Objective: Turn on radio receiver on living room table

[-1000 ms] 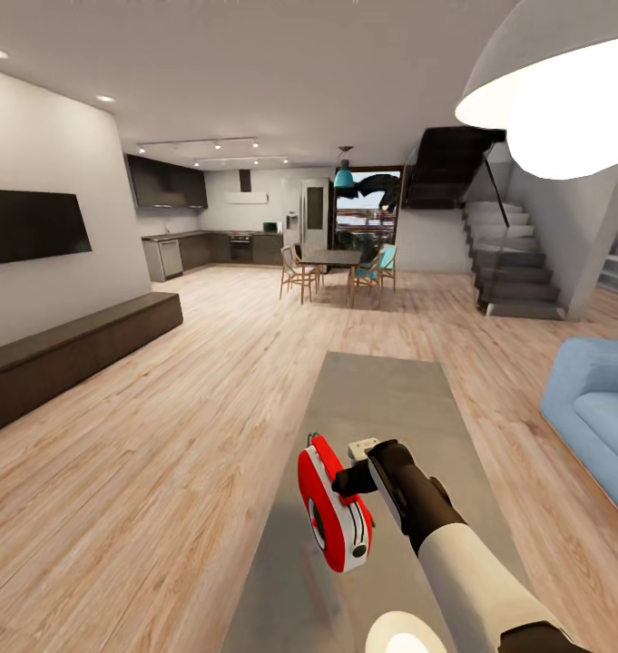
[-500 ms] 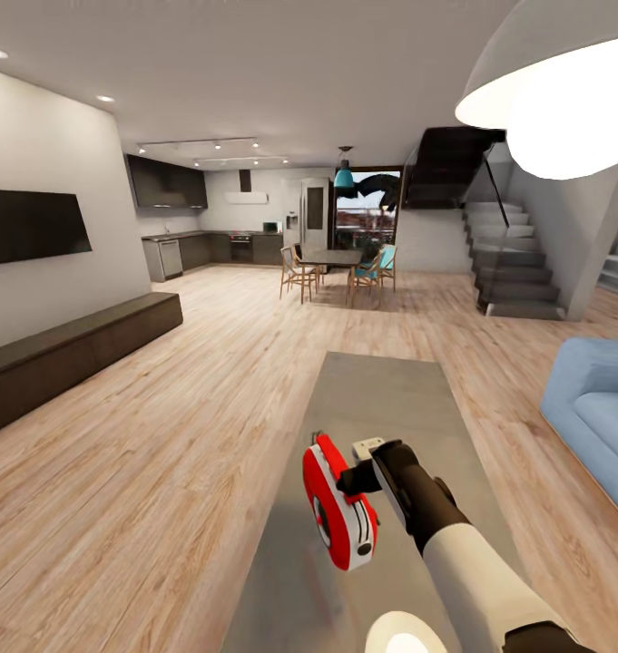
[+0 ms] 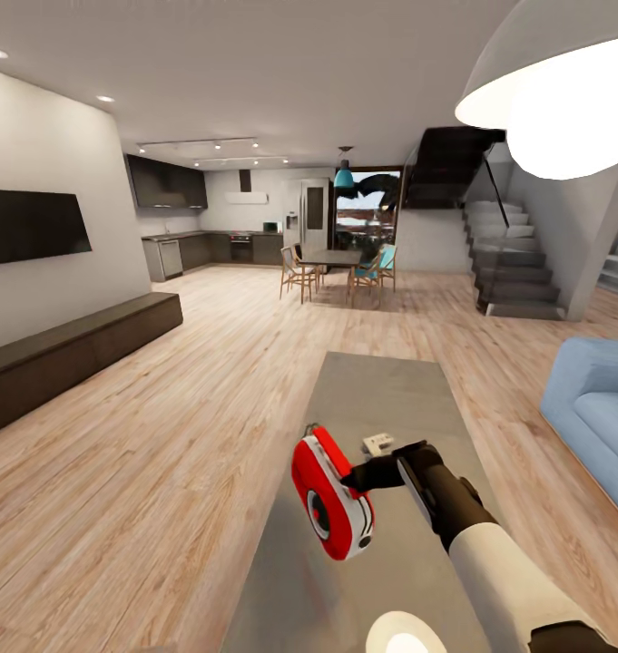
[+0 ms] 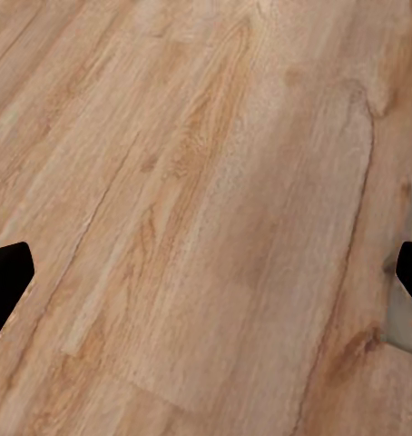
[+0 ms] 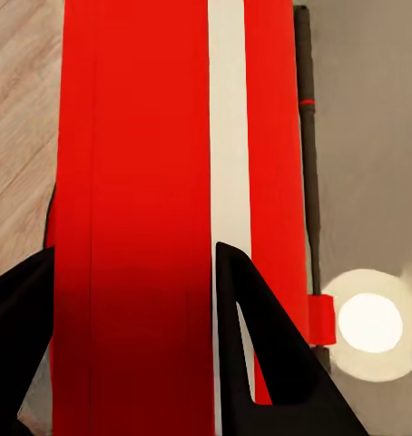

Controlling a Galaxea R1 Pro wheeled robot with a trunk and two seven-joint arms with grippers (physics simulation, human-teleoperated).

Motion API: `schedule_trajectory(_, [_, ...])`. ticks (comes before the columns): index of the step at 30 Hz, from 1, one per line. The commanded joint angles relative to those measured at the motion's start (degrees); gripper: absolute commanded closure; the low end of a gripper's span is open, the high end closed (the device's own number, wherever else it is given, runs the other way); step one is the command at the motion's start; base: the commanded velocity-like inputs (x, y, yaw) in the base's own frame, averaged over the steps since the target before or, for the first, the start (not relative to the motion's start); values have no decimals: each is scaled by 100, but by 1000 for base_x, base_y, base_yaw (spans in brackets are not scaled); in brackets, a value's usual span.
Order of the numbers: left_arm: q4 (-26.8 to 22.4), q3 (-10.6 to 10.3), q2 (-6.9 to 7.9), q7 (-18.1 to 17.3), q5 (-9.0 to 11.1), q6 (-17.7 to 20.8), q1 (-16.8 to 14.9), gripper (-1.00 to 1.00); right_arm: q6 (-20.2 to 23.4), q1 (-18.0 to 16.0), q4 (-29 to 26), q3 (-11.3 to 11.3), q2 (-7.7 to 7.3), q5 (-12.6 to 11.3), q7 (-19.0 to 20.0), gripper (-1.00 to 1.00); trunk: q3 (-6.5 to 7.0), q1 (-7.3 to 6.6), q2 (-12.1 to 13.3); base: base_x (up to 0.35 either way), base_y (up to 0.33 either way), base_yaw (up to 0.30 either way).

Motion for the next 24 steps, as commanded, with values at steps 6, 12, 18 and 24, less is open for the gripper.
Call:
schedule_trajectory(6, [-1177, -13, -31, -25, 24, 906, 1, -100, -36, -2, -1, 4, -61, -36, 437, 100, 0, 0, 0, 0, 0, 0])
schedule_trajectory(12, [-2061, -25, -176, -105, 29, 1378, 1, 100, -160, -2, -2, 4, -115, -72, 613, 100, 0, 0, 0, 0, 0, 0])
schedule_trajectory(18, [-2249, -6, -310, -37, 405, 1347, 1, 100, -177, -2, -1, -8, -239, -64, 1452, 100, 0, 0, 0, 0, 0, 0])
schedule_trajectory(24, [-2380, -71, -662, -72, 497, 1519, -113, 100, -191, -2, -2, -1, -247, -60, 1533, 100, 0, 0, 0, 0, 0, 0])
